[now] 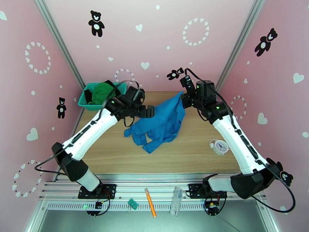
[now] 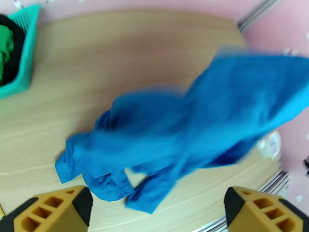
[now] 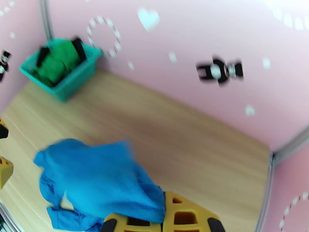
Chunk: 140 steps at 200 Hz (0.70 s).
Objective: Fold and stack the mixed laundry pile
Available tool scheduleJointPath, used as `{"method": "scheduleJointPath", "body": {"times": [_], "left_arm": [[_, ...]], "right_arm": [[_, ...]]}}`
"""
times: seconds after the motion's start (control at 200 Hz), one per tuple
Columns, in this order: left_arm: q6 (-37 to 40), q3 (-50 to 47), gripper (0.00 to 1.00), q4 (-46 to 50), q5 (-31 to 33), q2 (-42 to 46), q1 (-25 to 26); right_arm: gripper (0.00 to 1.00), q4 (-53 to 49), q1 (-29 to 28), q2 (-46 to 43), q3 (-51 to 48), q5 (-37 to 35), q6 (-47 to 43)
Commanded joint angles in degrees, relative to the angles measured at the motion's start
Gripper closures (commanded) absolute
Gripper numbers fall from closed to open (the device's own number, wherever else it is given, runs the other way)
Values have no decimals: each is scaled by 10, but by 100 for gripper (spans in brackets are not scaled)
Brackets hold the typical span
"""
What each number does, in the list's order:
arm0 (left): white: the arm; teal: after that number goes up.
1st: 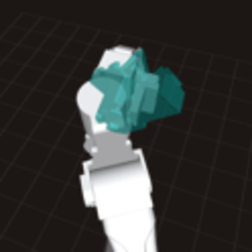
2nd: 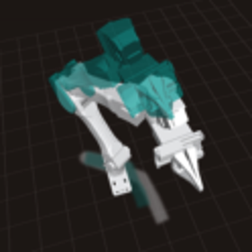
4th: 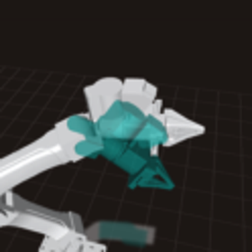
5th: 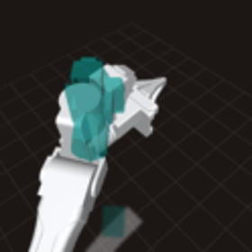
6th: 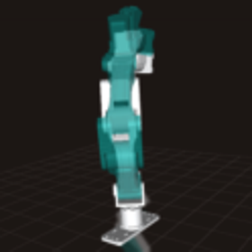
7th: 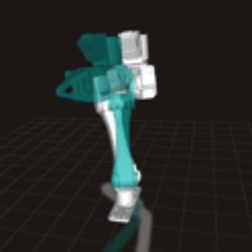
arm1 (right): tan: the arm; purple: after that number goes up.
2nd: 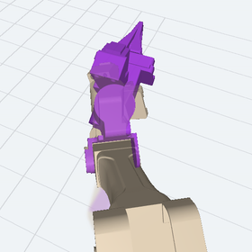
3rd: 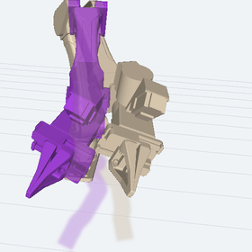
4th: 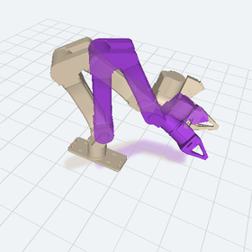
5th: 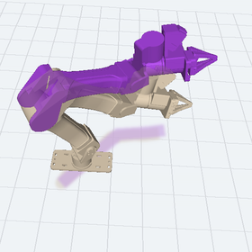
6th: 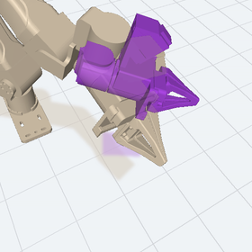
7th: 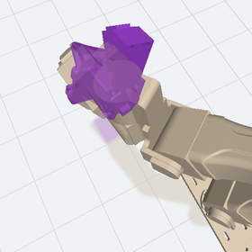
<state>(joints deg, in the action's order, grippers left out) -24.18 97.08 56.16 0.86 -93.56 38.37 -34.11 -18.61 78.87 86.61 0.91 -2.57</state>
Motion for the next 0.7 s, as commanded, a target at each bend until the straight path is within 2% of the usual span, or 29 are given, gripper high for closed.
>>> {"method": "scheduleJointPath", "body": {"times": [0.0,0.08,0.17,0.26,0.305,0.38,0.481,0.696], "left_arm": [[31,-66,9,-45,0,13,2],[47,-115,12,-55,28,14,13],[44,-153,14,-44,95,-2,26],[-3,-181,18,-27,160,-23,24],[-24,-191,20,-26,174,-34,17],[-48,-203,25,-33,168,-53,-3],[-65,-210,38,-50,140,-76,-42],[-96,-224,47,-94,54,-95,-117]], "right_arm": [[100,-29,13,13,-27,-22,9],[100,-17,20,10,-38,-23,17],[100,-17,23,9,-37,-31,19],[100,-23,26,11,-34,-45,23],[100,-28,29,13,-33,-48,26],[100,-31,31,13,-36,-51,33],[100,-31,32,11,-43,-45,38],[100,-31,32,3,-59,-40,42]]}}
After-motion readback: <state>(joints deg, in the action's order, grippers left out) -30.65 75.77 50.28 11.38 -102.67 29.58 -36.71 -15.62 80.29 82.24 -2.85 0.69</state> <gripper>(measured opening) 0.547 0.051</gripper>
